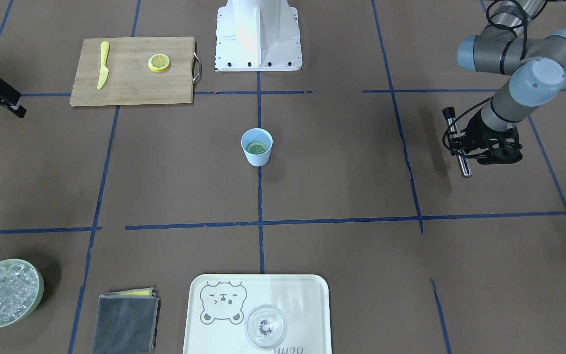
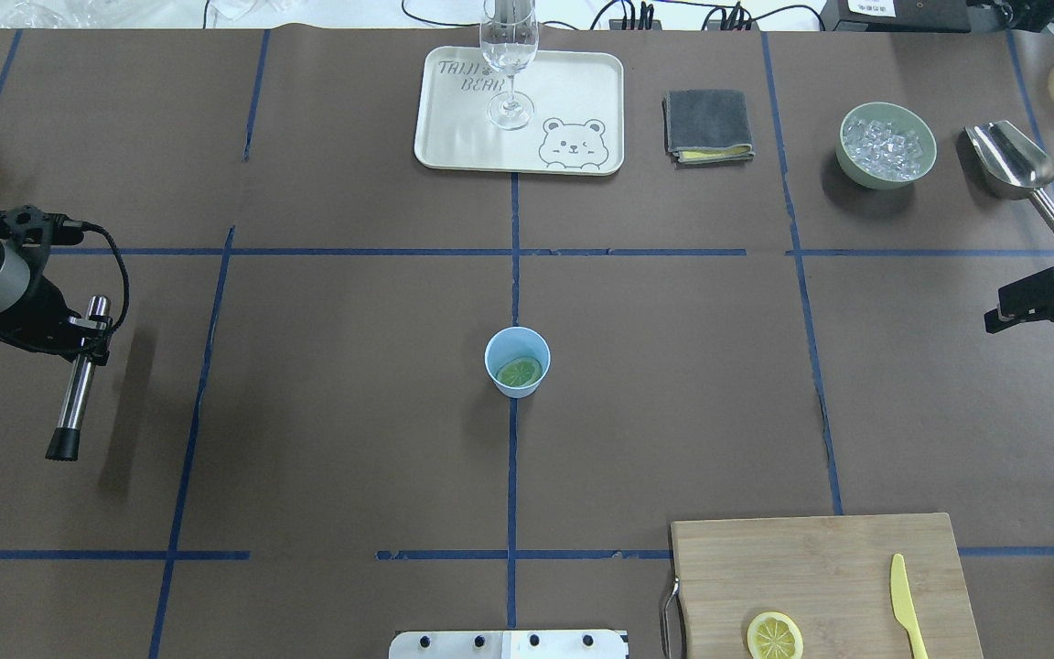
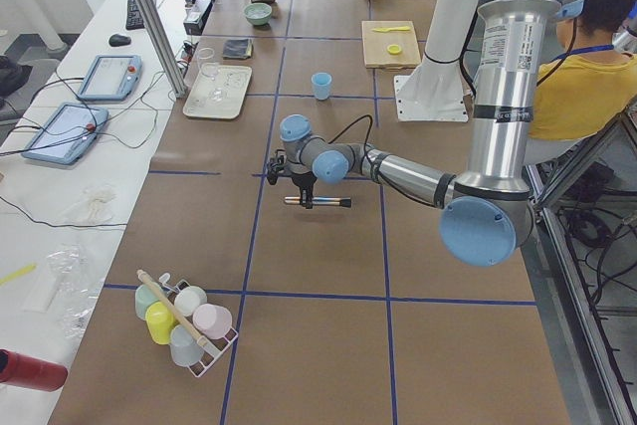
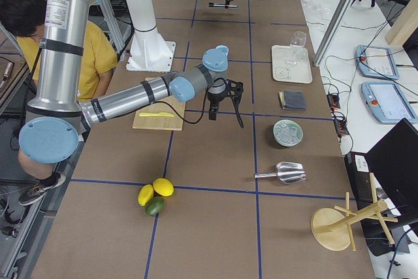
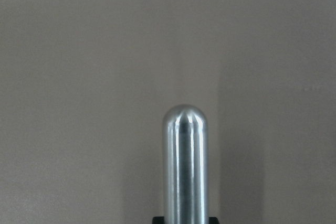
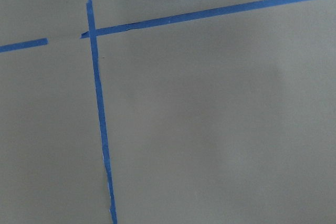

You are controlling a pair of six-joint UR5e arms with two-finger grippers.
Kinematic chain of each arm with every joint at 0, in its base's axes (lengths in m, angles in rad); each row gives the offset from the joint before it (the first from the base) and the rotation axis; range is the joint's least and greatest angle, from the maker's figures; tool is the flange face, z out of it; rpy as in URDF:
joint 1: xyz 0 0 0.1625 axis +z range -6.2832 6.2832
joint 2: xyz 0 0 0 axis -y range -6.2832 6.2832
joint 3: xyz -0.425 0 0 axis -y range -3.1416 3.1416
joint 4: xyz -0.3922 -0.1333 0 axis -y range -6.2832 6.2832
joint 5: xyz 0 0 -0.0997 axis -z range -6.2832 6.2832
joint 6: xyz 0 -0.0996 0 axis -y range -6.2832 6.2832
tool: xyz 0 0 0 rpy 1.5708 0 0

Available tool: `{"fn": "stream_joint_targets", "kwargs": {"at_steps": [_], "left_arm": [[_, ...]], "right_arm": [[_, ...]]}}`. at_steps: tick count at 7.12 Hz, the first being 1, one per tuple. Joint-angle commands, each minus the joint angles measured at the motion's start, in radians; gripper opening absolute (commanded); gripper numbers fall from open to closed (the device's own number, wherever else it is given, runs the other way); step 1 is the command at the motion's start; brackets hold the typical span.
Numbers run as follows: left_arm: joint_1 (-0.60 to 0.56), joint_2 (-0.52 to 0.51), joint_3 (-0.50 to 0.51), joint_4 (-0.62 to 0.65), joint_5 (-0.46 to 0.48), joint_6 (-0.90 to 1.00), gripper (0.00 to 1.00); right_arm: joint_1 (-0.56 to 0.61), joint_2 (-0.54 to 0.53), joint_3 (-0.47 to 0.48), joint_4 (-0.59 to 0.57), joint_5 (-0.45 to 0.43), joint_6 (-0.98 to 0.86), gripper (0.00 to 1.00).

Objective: Squeeze lemon into cup
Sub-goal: 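Lift the muddler from the cup and lower it to the table, left gripper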

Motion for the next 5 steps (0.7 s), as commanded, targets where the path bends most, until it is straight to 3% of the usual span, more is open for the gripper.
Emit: {"fn": "stream_joint_targets", "kwargs": {"at_steps": [1,5], "left_arm": [[0.001,-0.004,0.048,-0.066,0.0,-0.002,0.0],[0.004,-0.025,0.082,-0.065,0.0,-0.002,0.0]], "right_arm": [[0.0,0.0,0.003,0.0,0.0,-0.001,1.0],[0.0,0.001,0.004,0.0,0.0,0.001,1.0]]}}
